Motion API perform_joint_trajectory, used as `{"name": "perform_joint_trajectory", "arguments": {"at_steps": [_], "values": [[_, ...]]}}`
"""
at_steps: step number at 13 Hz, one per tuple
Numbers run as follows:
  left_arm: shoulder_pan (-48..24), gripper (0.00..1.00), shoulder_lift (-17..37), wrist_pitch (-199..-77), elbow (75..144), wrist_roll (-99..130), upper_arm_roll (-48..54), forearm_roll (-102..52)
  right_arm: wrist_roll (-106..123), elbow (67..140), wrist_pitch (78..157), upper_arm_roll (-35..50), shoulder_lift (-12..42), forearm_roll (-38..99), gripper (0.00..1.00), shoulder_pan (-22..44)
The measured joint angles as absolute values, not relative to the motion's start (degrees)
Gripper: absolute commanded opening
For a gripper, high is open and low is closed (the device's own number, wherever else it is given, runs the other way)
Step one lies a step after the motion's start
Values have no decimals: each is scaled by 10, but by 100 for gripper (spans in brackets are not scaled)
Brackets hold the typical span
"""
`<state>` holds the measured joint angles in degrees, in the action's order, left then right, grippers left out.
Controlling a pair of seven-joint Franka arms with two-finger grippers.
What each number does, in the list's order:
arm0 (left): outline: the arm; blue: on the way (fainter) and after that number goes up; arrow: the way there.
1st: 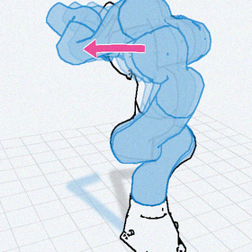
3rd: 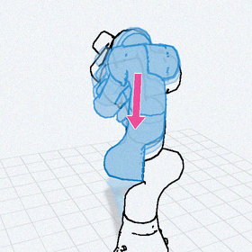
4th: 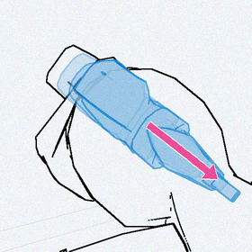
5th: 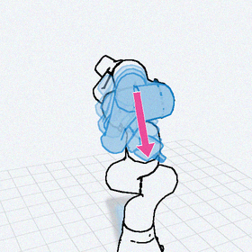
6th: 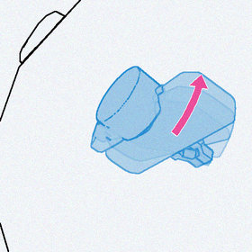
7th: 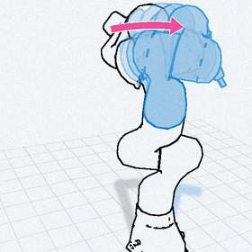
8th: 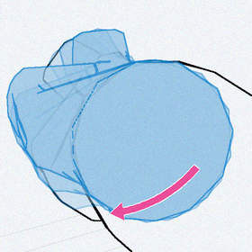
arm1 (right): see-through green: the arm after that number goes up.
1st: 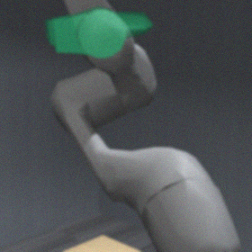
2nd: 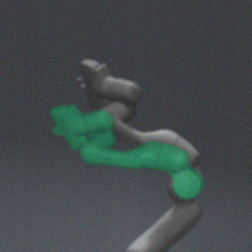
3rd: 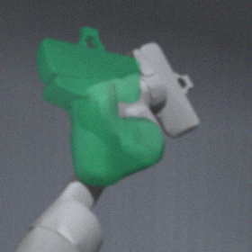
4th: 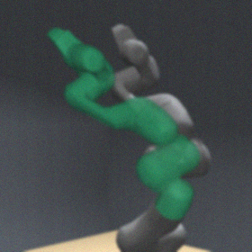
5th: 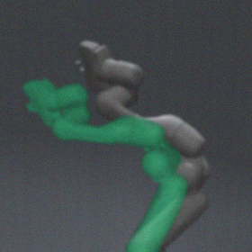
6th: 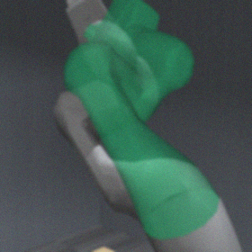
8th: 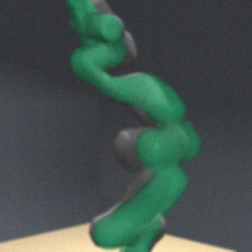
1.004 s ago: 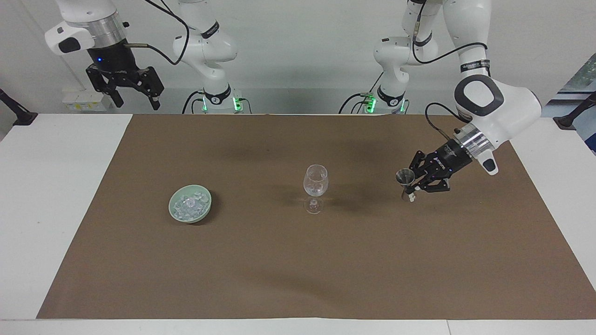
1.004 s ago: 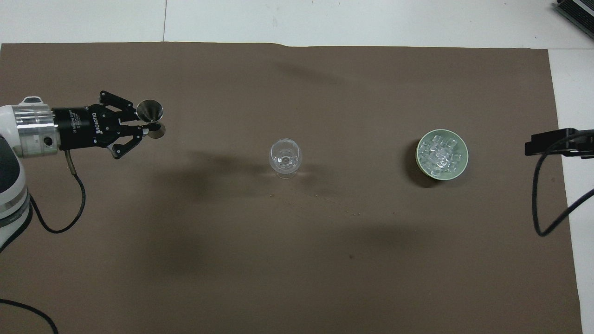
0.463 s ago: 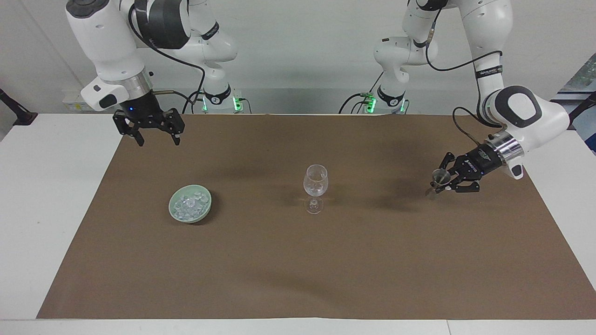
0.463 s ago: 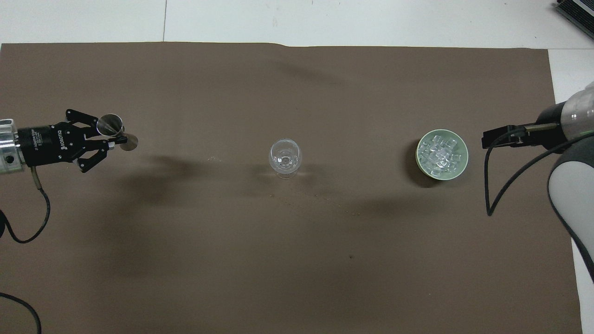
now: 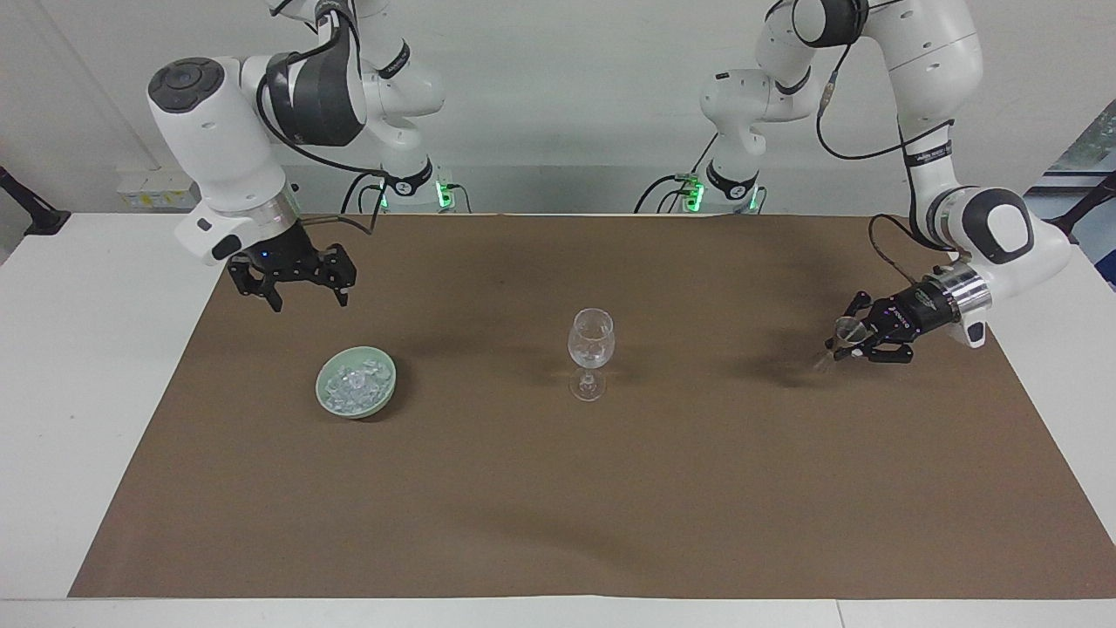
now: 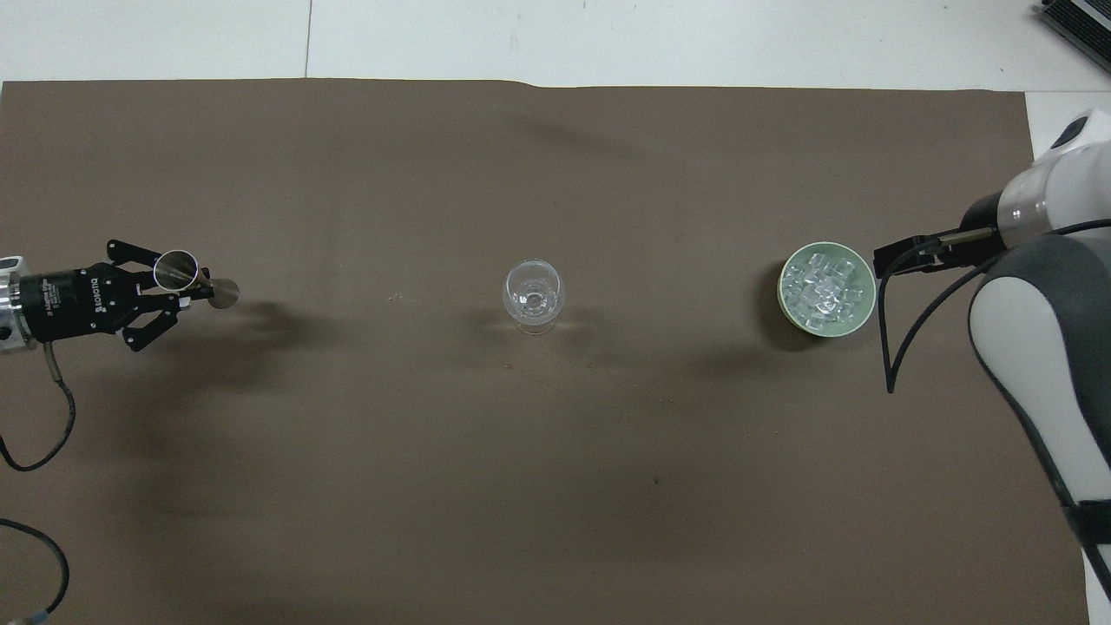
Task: Pour wine and add ice with both arms
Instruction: 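Lower the bottle with the left gripper while the right gripper reaches the tin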
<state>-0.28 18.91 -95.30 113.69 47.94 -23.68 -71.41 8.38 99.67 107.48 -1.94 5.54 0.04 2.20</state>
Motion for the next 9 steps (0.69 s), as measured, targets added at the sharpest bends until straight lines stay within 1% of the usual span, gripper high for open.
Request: {"name": "perform_joint_trajectory", "arguments": {"at_steps": [5,9], "values": [[37,0,224,-926,1127,441,-241,-717,115,1044,1156,-14,82,0,100,22],[56,0,237,-922,1127,425,-241,-729,148,1099,1229,-13,85,0,100,22]]}}
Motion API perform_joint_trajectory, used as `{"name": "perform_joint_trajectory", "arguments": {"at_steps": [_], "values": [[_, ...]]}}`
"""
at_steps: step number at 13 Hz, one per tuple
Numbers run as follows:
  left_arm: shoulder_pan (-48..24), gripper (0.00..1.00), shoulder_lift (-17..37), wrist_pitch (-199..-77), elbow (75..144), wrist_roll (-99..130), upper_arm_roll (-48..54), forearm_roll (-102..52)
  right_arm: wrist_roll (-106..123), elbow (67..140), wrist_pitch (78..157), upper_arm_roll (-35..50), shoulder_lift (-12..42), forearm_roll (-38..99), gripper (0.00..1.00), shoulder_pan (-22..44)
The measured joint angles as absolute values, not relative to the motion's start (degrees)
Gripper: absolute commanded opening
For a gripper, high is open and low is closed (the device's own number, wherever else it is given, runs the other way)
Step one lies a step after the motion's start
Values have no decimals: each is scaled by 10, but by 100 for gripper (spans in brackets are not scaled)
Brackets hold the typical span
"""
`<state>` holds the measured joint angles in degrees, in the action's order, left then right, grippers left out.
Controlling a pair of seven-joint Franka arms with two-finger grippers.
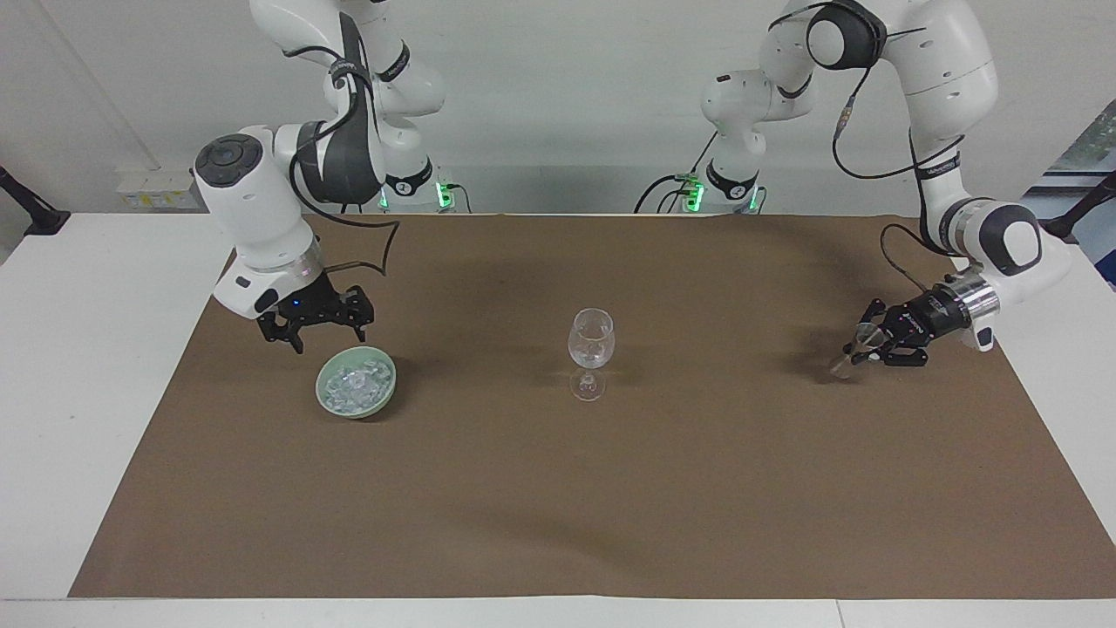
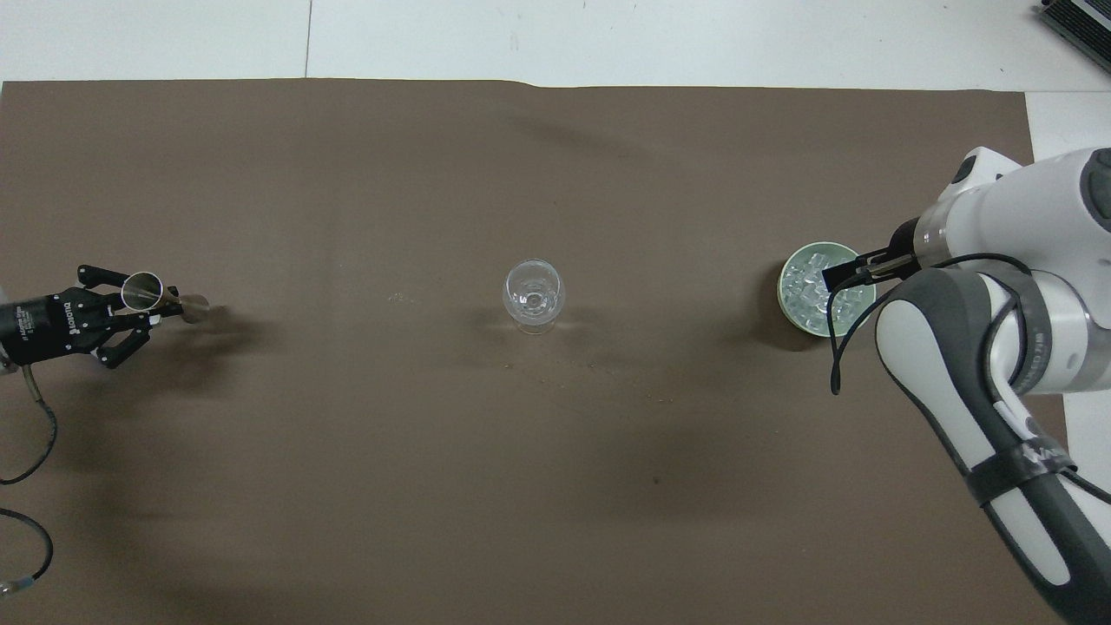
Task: Pour wine and add ice with both arms
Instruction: 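Lower the bottle with the left gripper while the right gripper reaches the tin, then grasp the tin rim with the right gripper while the left gripper releases the bottle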
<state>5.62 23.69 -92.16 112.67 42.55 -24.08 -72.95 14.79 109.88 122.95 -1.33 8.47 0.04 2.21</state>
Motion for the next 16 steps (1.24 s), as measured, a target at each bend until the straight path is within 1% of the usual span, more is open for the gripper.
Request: {"name": "perform_joint_trajectory", "arguments": {"at_steps": [4,8,12,16], "values": [[56,0,239,-923,1126,424,-240,-734,183,1132,1268,-13,88,0,100,22],[55,0,242,-929,1126,421,-237,-735,231,1154,1306,-13,102,0,100,22],[53,0,244,-934,1126,419,-235,-735,240,1180,1360,-11,120,-14,100,25],[53,0,260,-933,1126,386,-235,-735,241,1188,1372,-10,127,-24,100,27]]}}
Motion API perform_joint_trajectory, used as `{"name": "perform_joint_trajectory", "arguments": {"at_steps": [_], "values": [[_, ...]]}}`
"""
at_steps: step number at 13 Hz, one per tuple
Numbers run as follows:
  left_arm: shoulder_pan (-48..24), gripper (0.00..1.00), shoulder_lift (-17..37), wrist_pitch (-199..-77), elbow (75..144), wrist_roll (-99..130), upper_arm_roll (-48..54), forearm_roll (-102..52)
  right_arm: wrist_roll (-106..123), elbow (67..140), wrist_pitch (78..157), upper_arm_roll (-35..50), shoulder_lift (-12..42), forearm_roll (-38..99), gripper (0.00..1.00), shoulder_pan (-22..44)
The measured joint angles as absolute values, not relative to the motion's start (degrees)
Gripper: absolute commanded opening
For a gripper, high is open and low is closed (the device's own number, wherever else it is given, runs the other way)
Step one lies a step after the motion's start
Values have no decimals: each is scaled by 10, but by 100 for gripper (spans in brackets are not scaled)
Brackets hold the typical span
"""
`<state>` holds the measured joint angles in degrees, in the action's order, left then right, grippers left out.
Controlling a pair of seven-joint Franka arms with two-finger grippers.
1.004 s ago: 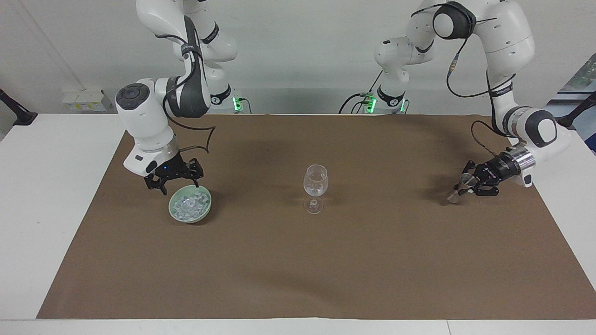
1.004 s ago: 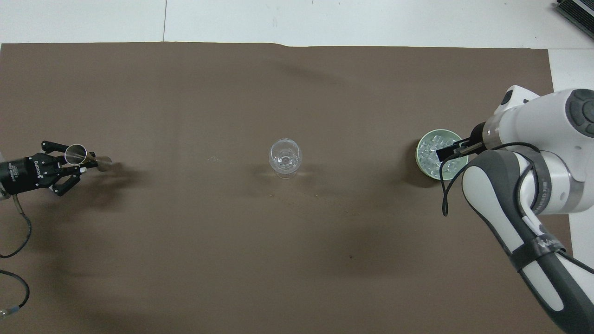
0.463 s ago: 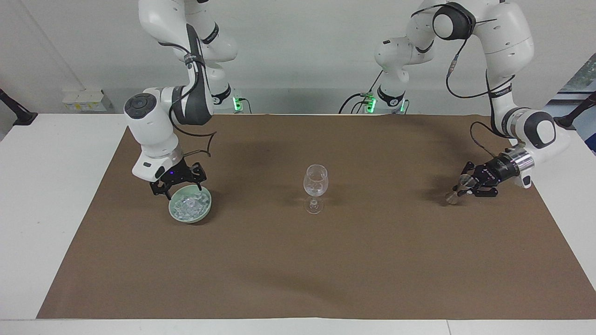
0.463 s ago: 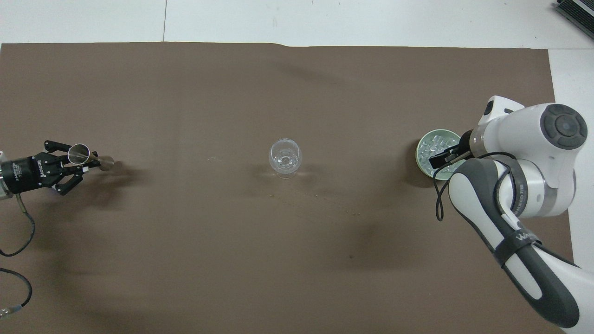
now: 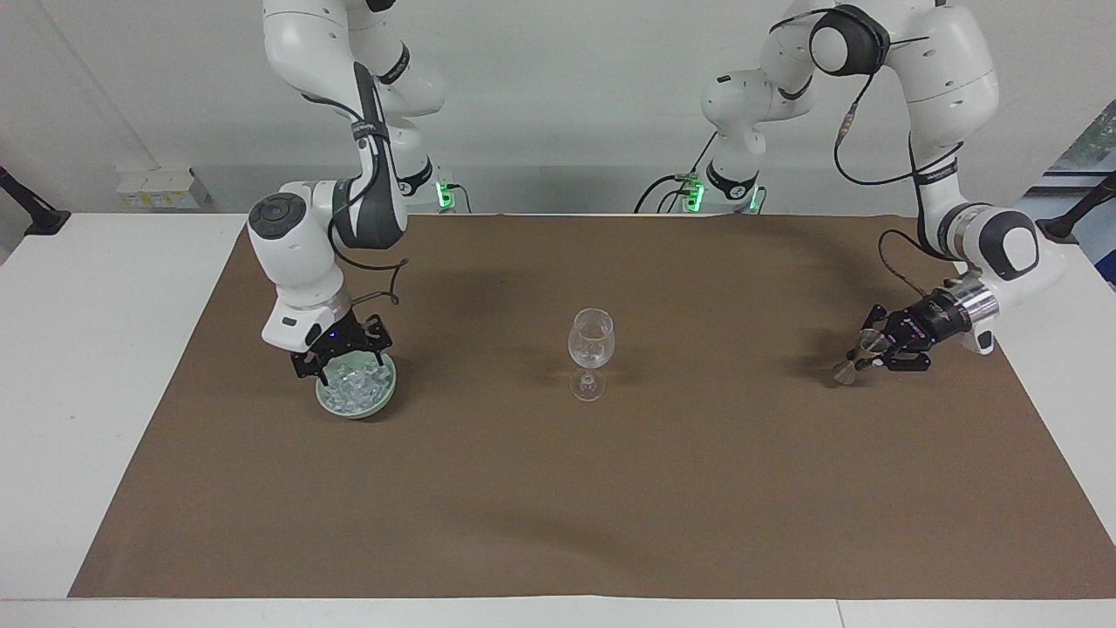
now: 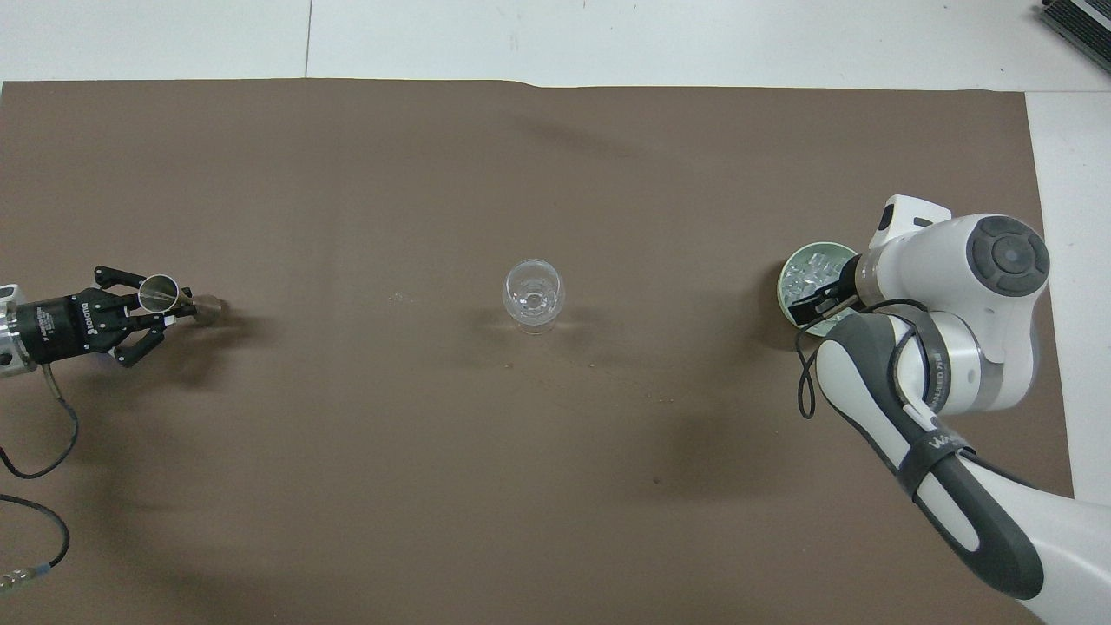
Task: Pour wine and add ice with both arms
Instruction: 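Grasp the tin rim with the right gripper while the left gripper releases the bottle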
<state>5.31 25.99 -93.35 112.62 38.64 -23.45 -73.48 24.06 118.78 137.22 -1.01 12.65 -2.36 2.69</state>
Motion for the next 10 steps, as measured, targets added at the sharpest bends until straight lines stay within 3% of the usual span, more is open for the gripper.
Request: {"name": "perform_joint_trajectory", "arguments": {"at_steps": [3,5,6,8,10], "values": [[53,0,266,-932,1126,380,-235,-737,241,1189,1372,-10,127,-26,100,27],[53,0,267,-932,1126,379,-235,-737,242,1189,1372,-10,127,-27,85,27],[54,0,268,-932,1126,379,-235,-737,242,1189,1372,-10,127,-29,84,27],[56,0,272,-931,1127,378,-235,-737,242,1189,1372,-10,127,-32,73,27],[56,75,273,-931,1127,376,-236,-737,242,1189,1372,-10,127,-34,64,27]]}}
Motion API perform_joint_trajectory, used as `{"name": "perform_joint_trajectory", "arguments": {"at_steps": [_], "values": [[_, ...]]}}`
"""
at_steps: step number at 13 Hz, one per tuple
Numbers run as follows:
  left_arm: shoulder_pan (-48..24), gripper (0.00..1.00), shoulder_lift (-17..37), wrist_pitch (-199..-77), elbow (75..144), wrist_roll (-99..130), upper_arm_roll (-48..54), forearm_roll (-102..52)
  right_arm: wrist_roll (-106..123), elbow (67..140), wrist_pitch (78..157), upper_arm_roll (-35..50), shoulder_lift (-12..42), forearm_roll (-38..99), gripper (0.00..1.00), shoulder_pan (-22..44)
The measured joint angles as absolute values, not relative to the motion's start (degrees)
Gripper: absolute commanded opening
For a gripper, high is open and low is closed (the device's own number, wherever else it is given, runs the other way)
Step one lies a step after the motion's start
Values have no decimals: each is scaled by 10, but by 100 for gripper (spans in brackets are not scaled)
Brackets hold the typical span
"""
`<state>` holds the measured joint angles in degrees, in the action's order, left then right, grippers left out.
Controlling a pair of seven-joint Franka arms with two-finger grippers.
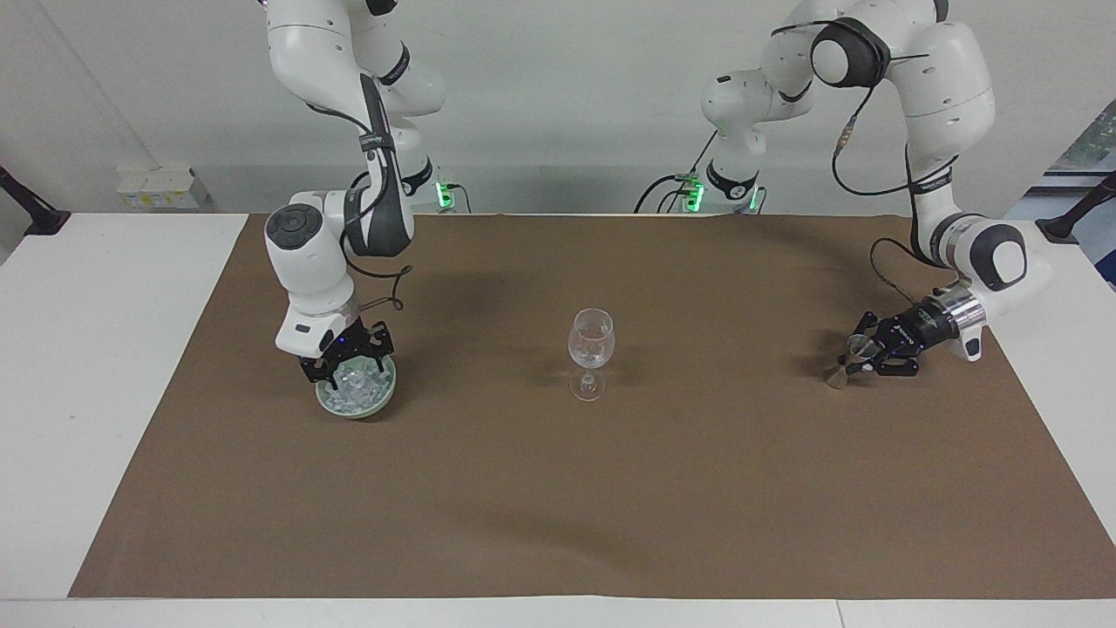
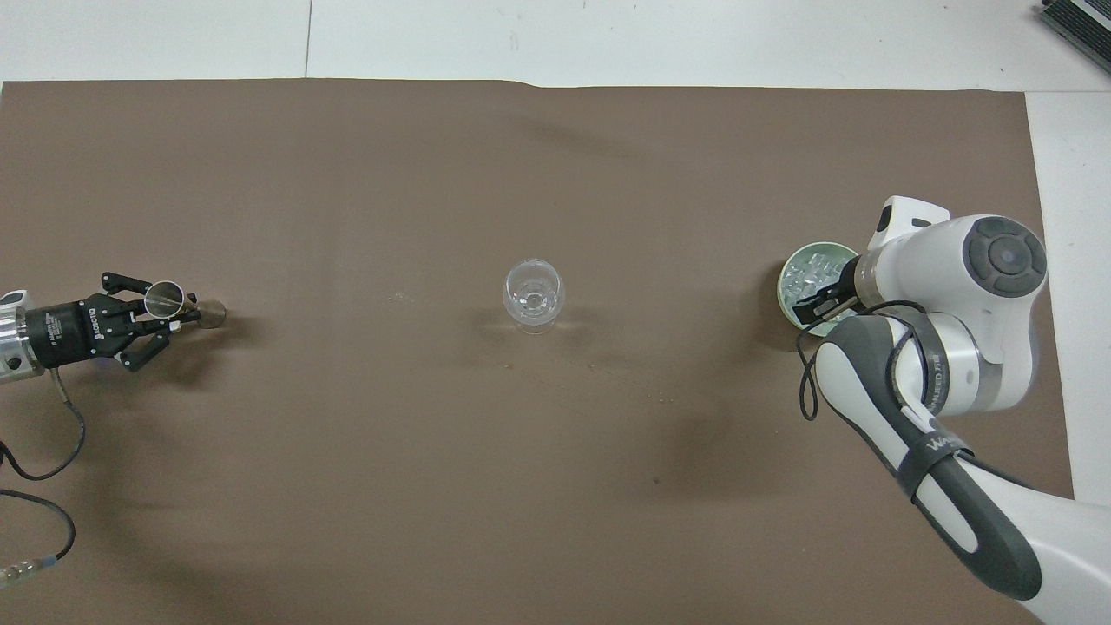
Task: Pour wine and add ice with both arms
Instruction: 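Grasp the tin rim with the right gripper while the left gripper releases the bottle, then lift the ice tin with the right gripper while the left gripper withdraws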
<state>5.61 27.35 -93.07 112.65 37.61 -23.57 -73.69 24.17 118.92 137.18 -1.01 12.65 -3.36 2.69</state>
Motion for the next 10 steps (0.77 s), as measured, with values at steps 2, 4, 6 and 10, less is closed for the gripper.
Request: {"name": "perform_joint_trajectory", "arguments": {"at_steps": [2,4,6,10], "values": [[56,100,273,-929,1126,375,-236,-737,242,1189,1372,-10,127,-34,60,27],[56,100,273,-923,1126,375,-236,-737,242,1189,1372,-10,127,-34,58,27],[59,100,274,-912,1124,373,-239,-737,242,1189,1372,-10,127,-34,54,27],[72,100,274,-873,1101,370,-252,-717,242,1189,1372,-10,127,-34,37,27]]}}
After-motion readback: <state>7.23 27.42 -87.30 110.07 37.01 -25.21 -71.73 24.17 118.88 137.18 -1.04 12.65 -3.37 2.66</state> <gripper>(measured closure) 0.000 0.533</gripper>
